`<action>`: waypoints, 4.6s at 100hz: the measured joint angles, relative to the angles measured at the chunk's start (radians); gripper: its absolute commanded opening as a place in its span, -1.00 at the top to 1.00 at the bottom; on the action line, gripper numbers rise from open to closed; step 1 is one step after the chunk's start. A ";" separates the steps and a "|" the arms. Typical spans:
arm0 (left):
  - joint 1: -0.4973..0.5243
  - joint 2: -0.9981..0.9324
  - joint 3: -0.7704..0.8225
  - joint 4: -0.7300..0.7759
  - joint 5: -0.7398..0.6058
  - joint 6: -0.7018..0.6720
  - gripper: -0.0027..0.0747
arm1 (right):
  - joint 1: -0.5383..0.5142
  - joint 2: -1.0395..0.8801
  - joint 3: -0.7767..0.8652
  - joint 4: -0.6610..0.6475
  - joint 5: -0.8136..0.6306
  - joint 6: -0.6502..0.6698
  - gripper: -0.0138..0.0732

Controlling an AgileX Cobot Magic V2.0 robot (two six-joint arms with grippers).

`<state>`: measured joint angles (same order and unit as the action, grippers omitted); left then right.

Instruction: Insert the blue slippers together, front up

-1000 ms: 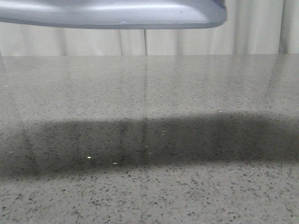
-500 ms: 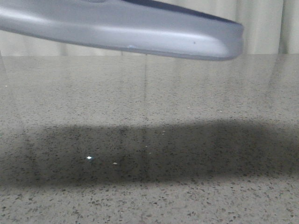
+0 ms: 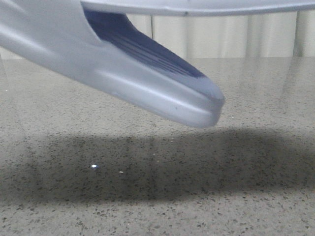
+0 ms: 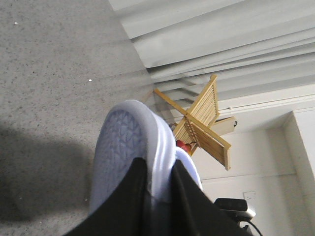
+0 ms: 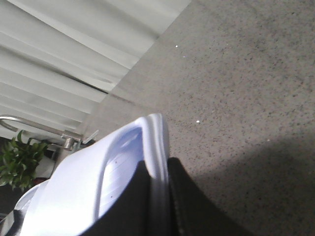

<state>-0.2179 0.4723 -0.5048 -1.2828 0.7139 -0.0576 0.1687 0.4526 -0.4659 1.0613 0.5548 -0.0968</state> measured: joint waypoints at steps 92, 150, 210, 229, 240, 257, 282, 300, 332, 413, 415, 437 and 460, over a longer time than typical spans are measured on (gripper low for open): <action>0.000 0.000 0.000 -0.407 -0.035 0.164 0.89 | 0.000 0.000 0.000 0.409 -0.083 -0.295 0.93; 0.000 0.000 -0.003 -0.428 -0.018 0.172 0.89 | -0.002 0.124 0.000 0.605 0.051 -0.537 0.93; -0.005 0.000 -0.005 -0.344 -0.030 0.180 0.89 | 0.001 0.125 0.000 0.512 0.021 -0.666 -0.32; -0.005 0.000 0.001 -0.328 -0.057 0.180 0.89 | 0.001 0.071 0.000 0.512 -0.082 -0.726 -0.32; -0.005 0.000 0.002 -0.318 -0.079 0.180 0.89 | 0.001 -0.009 0.000 0.512 -0.193 -0.772 -0.32; -0.005 0.000 0.004 -0.294 -0.111 0.178 0.89 | 0.001 -0.132 0.000 0.518 -0.396 -0.837 -0.32; -0.005 0.113 0.006 -0.267 -0.117 0.197 0.89 | 0.001 -0.205 0.000 0.524 -0.456 -0.882 -0.32; -0.005 0.242 0.006 -0.265 -0.117 0.278 0.89 | 0.001 -0.205 0.000 0.524 -0.441 -0.886 -0.32; -0.005 0.481 0.008 -0.450 -0.111 0.531 0.89 | 0.001 -0.205 0.000 0.524 -0.409 -0.886 -0.32; -0.005 0.650 0.008 -0.496 -0.130 0.706 0.36 | 0.001 -0.205 0.000 0.524 -0.388 -0.889 -0.32; -0.005 0.650 0.008 -0.496 -0.130 0.710 0.27 | 0.001 -0.205 0.000 0.524 -0.388 -0.891 -0.32; -0.005 0.650 0.008 -0.503 -0.148 0.732 -0.27 | 0.001 -0.205 0.000 0.524 -0.387 -0.891 -0.32; -0.005 0.650 0.008 -0.471 -0.241 0.789 -0.27 | 0.001 -0.205 0.000 0.524 -0.387 -0.891 -0.32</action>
<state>-0.2226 1.1218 -0.4966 -1.7536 0.4730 0.7315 0.1699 0.2471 -0.4659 1.5855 0.1678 -0.9877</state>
